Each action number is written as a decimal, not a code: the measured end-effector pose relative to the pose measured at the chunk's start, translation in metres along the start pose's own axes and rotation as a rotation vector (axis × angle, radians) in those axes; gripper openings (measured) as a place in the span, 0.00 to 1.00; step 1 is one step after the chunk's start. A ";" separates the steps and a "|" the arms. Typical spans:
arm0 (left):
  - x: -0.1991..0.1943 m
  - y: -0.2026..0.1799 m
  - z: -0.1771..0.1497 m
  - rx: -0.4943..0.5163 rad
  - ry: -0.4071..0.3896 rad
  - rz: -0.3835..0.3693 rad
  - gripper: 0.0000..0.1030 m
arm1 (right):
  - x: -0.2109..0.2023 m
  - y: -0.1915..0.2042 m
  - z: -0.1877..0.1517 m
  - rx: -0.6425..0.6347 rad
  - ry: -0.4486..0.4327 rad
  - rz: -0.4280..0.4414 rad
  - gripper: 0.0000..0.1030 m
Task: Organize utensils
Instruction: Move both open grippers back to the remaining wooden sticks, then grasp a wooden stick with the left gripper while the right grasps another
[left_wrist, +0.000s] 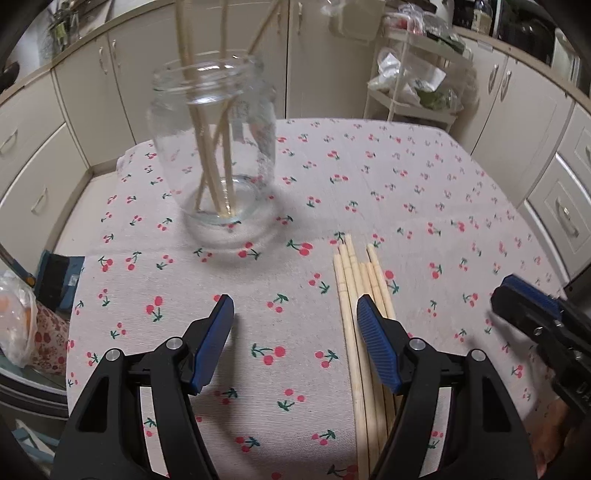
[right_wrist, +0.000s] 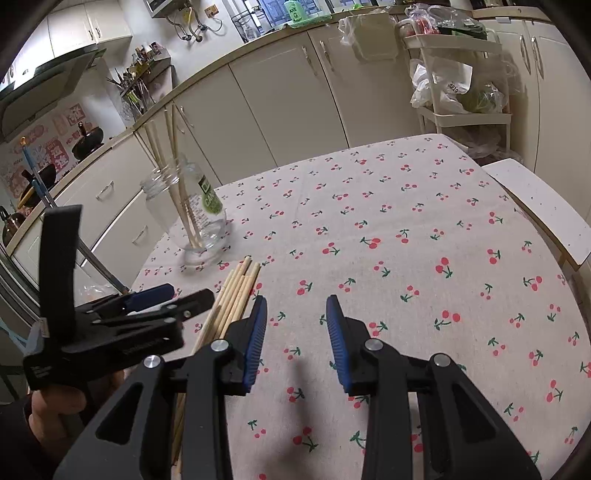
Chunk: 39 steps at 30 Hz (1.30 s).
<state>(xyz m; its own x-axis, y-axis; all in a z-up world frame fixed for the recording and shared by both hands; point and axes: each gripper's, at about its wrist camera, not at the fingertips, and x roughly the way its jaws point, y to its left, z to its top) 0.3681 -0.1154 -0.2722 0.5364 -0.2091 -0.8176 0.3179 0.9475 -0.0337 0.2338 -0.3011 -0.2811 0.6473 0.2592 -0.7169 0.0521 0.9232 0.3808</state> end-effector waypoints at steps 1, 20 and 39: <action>0.002 -0.001 0.000 0.005 0.005 0.005 0.64 | 0.000 0.000 0.000 -0.001 0.000 0.001 0.33; 0.006 0.000 0.002 0.016 0.031 0.099 0.54 | 0.016 0.028 -0.002 -0.107 0.054 -0.001 0.33; 0.006 0.025 0.001 -0.026 0.036 0.079 0.49 | 0.066 0.059 0.007 -0.290 0.207 -0.052 0.21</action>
<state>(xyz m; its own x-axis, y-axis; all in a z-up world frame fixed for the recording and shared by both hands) 0.3801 -0.0931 -0.2773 0.5301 -0.1247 -0.8387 0.2551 0.9667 0.0175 0.2848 -0.2309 -0.3022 0.4804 0.2348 -0.8451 -0.1563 0.9710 0.1809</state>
